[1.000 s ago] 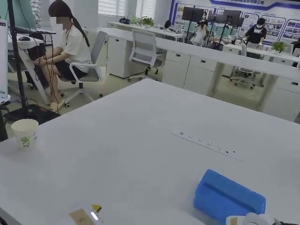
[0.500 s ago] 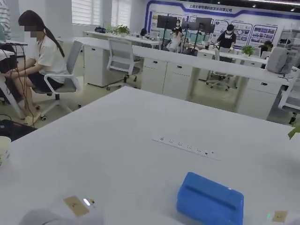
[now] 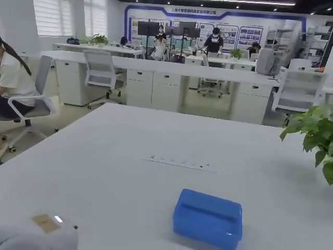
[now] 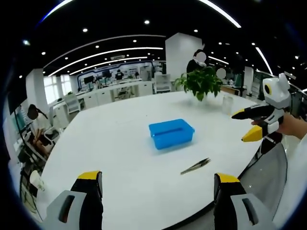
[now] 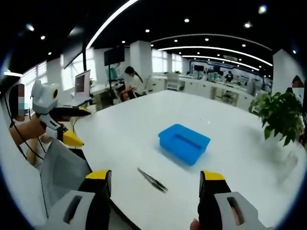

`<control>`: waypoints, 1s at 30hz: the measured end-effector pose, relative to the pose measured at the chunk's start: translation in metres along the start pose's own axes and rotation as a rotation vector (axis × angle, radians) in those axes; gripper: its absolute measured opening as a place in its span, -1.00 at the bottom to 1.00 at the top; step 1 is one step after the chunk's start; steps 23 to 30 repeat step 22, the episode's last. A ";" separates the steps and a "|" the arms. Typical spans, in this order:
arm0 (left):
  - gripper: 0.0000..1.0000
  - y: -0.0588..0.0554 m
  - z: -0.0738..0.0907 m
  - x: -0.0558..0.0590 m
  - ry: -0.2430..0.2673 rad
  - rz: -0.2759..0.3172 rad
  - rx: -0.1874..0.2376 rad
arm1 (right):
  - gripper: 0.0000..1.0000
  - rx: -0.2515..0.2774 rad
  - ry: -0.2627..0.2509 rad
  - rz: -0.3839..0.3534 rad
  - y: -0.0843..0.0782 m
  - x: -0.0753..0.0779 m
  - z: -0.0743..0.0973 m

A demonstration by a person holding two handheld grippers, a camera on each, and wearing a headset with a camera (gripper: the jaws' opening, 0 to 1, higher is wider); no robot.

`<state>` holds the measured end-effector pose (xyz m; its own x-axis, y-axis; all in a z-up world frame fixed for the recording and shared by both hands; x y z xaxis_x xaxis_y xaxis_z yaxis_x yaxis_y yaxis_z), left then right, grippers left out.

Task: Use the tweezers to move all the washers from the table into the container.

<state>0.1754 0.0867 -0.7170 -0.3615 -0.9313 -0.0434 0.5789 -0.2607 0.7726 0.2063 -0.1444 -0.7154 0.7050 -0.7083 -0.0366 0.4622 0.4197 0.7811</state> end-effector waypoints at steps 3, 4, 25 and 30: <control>0.98 -0.001 0.001 -0.001 0.002 -0.010 -0.007 | 0.52 -0.008 -0.003 -0.020 -0.007 0.001 -0.002; 0.98 -0.001 0.002 -0.002 0.002 -0.011 -0.010 | 0.52 -0.011 0.000 -0.021 -0.007 0.001 -0.003; 0.98 0.001 -0.002 0.002 -0.009 -0.019 -0.007 | 0.54 -0.025 -0.017 -0.013 -0.007 0.006 -0.001; 0.98 0.001 -0.002 0.002 -0.009 -0.019 -0.007 | 0.54 -0.025 -0.017 -0.013 -0.007 0.006 -0.001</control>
Point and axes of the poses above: the centre of the closed fingertips' face, and the gripper's own axes: z roughly backward along the fingers, x roughly to its right, y roughly out of its top, the point moved 2 cm from there along z, roughly backward along the fingers, and after that the axes turned 8 degrees about -x, right-handed, at the moved point
